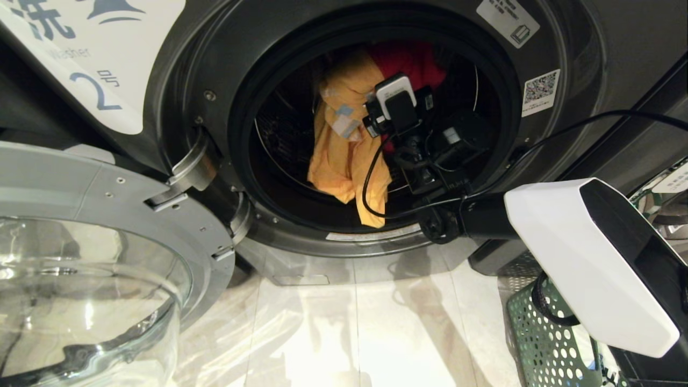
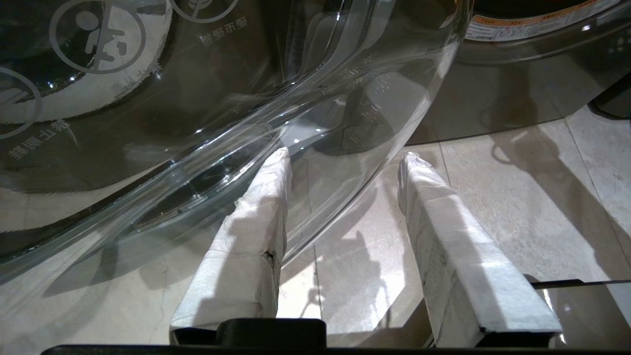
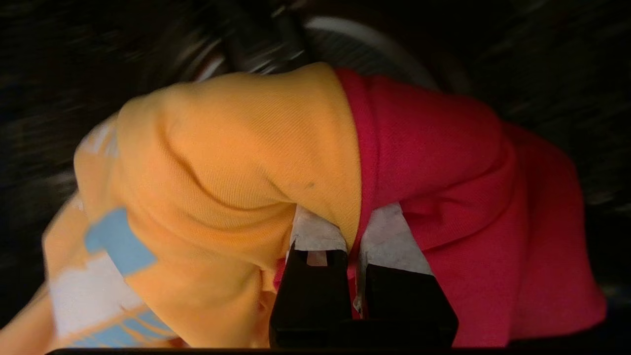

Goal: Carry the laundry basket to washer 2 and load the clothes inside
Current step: Place the clothes into the washing machine

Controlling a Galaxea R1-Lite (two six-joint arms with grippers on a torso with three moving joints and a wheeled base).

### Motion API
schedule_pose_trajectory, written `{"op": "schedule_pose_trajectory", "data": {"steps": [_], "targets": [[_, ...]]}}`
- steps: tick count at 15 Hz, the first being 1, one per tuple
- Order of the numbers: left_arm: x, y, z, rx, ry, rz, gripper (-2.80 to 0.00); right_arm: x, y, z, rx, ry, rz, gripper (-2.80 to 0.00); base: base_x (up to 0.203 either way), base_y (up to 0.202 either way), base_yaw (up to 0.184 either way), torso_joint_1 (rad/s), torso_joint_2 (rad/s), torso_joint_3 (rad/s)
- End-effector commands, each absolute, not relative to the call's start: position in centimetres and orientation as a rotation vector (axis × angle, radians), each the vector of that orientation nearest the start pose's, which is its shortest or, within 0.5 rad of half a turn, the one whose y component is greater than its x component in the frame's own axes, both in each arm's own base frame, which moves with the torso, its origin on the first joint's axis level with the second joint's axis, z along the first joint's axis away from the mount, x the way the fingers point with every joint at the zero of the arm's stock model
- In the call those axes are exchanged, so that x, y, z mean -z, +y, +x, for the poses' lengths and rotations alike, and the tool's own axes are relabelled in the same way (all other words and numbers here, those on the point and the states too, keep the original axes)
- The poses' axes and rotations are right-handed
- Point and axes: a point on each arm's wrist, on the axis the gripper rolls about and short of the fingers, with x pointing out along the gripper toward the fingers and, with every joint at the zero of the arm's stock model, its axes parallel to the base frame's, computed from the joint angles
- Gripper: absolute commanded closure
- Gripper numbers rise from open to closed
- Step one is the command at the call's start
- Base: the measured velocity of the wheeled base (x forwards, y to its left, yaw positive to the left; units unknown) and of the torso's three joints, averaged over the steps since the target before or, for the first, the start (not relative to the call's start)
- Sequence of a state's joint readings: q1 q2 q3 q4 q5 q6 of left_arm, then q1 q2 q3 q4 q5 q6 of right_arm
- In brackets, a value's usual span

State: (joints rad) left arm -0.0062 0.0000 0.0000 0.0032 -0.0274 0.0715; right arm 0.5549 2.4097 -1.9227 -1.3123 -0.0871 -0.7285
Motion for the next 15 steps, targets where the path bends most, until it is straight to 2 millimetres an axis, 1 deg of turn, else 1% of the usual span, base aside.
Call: {"op": "schedule_pose_trajectory", "data": {"steps": [1,2,4,7,8,9,15], "targets": [[-7.5,0.0,-2.3,0.034,0.002,0.072,0.00,-25.9,24.3,41.5,-0.082,-0.943,-0.425,0.00,0.000,0.000,0.000,0.000,0.00,0.000],[-7.5,0.0,-2.3,0.034,0.002,0.072,0.00,-25.7,24.1,41.7,-0.068,-0.955,-0.425,0.00,0.000,0.000,0.000,0.000,0.00,0.000],[-7.5,0.0,-2.3,0.034,0.002,0.072,0.00,-24.5,24.4,42.3,-0.077,-0.909,-0.448,0.00,0.000,0.000,0.000,0.000,0.00,0.000],[-7.5,0.0,-2.3,0.034,0.002,0.072,0.00,-23.3,24.8,43.0,-0.105,-0.848,-0.475,0.00,0.000,0.000,0.000,0.000,0.00,0.000],[-7.5,0.0,-2.3,0.034,0.002,0.072,0.00,-23.1,24.9,43.1,-0.113,-0.832,-0.483,-0.25,0.000,0.000,0.000,0.000,0.00,0.000],[-7.5,0.0,-2.3,0.034,0.002,0.072,0.00,-22.9,24.9,43.2,-0.115,-0.824,-0.485,-2.80,0.000,0.000,0.000,0.000,0.00,0.000],[-7.5,0.0,-2.3,0.034,0.002,0.072,0.00,-23.0,25.0,43.2,-0.129,-0.790,-0.498,-2.80,0.000,0.000,0.000,0.000,0.00,0.000]]}}
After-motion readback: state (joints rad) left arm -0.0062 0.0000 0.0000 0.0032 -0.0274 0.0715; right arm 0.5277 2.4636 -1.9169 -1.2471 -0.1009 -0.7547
